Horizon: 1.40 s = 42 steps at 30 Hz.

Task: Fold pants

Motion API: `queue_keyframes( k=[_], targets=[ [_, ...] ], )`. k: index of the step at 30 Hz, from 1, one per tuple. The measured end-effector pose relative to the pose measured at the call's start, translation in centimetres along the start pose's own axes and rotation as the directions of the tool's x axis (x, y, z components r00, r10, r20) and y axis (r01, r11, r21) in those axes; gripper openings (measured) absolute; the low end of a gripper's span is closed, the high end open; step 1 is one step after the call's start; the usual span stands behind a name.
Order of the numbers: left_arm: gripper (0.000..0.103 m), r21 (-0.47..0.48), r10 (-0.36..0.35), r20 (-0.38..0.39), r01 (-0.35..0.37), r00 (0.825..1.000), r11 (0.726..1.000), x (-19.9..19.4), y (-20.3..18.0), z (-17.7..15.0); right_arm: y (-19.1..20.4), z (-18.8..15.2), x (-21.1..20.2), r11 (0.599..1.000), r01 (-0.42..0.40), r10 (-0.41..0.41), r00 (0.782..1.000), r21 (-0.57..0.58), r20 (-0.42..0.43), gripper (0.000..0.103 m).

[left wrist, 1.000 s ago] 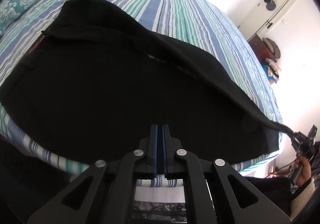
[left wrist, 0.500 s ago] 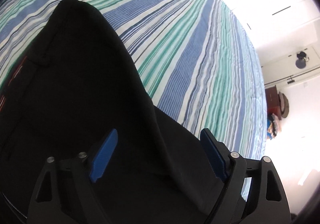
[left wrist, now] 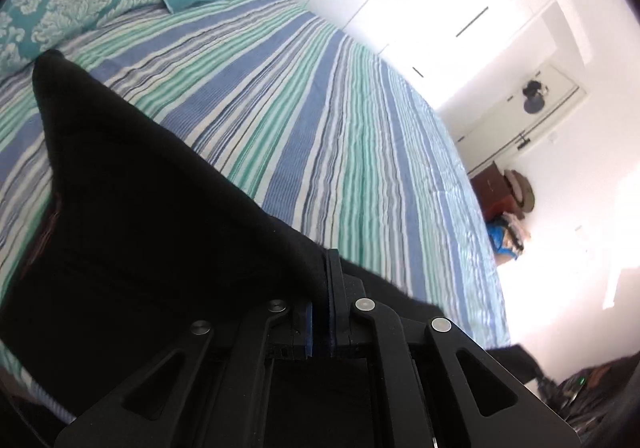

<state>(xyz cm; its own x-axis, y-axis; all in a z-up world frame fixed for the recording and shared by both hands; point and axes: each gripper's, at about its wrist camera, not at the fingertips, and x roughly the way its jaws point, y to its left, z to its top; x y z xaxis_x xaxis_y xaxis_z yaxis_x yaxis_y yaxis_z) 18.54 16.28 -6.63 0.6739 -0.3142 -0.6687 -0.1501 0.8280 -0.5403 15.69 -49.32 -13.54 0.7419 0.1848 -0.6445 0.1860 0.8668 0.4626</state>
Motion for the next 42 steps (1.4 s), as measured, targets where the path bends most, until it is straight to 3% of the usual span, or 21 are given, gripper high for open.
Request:
queue_keyframes(
  k=[3,5,7,9,14,19,22,26,37,38,39,40,41,42],
  targets=[
    [0.004,-0.013,0.076,-0.097,-0.078,0.992,0.997,-0.3,2.9,-6.7,-3.1,-2.4,2.8,0.996,0.082,-0.073,0.983,0.046,-0.17,0.014],
    [0.003,-0.049,0.112,-0.176,-0.122,0.978,0.991,1.0,4.9,-9.9,-5.3,-4.6,4.8,0.985,0.15,-0.119,0.948,0.085,-0.294,0.014],
    [0.003,-0.079,0.137,-0.2,-0.155,0.97,0.985,1.8,6.2,-11.5,-6.8,-6.2,5.8,0.972,0.197,-0.138,0.921,0.13,-0.364,0.014],
    [0.003,-0.074,0.162,-0.203,-0.18,0.966,0.981,2.2,6.4,-12.6,-7.7,-6.4,5.8,0.96,0.211,-0.132,0.92,0.183,-0.369,0.014],
    [0.003,-0.074,0.179,-0.259,-0.204,0.949,0.976,3.2,6.2,-13.8,-8.3,-6.5,6.4,0.949,0.274,-0.186,0.887,0.158,-0.422,0.014],
    [0.003,-0.069,0.161,-0.254,-0.184,0.954,0.98,2.6,5.4,-13.9,-8.5,-6.4,5.3,0.946,0.299,-0.225,0.885,0.127,-0.408,0.014],
    [0.004,-0.027,0.177,-0.267,-0.192,0.947,0.981,3.0,4.7,-14.3,-8.9,-6.4,5.3,0.932,0.343,-0.265,0.863,0.114,-0.43,0.014],
    [0.004,0.017,0.204,-0.284,-0.207,0.937,0.978,5.3,3.6,-13.8,-9.0,-6.4,5.0,0.928,0.357,-0.284,0.862,0.106,-0.421,0.014],
    [0.008,0.024,0.246,-0.313,-0.252,0.917,0.968,6.7,2.5,-14.3,-7.7,-6.3,6.3,0.914,0.406,-0.354,0.823,0.024,-0.445,0.014],
    [0.008,0.019,0.243,-0.312,-0.249,0.919,0.968,6.7,2.4,-14.3,-7.4,-6.2,6.1,0.913,0.408,-0.361,0.824,0.015,-0.437,0.017],
    [0.013,0.016,0.235,-0.314,-0.243,0.92,0.97,6.7,2.4,-14.3,-7.2,-6.1,5.8,0.911,0.413,-0.371,0.825,0.008,-0.426,0.029],
    [0.017,0.015,0.228,-0.322,-0.236,0.919,0.972,6.6,2.3,-14.4,-6.8,-5.8,5.1,0.908,0.42,-0.385,0.831,-0.001,-0.403,0.055],
    [0.027,0.018,0.228,-0.33,-0.235,0.916,0.972,5.8,3.2,-14.7,-6.1,-5.5,4.1,0.902,0.43,-0.408,0.839,-0.02,-0.361,0.072],
    [0.035,0.025,0.238,-0.334,-0.243,0.912,0.97,5.9,2.6,-15.0,-5.0,-5.1,3.1,0.894,0.445,-0.438,0.842,-0.054,-0.315,0.072]
  ],
)
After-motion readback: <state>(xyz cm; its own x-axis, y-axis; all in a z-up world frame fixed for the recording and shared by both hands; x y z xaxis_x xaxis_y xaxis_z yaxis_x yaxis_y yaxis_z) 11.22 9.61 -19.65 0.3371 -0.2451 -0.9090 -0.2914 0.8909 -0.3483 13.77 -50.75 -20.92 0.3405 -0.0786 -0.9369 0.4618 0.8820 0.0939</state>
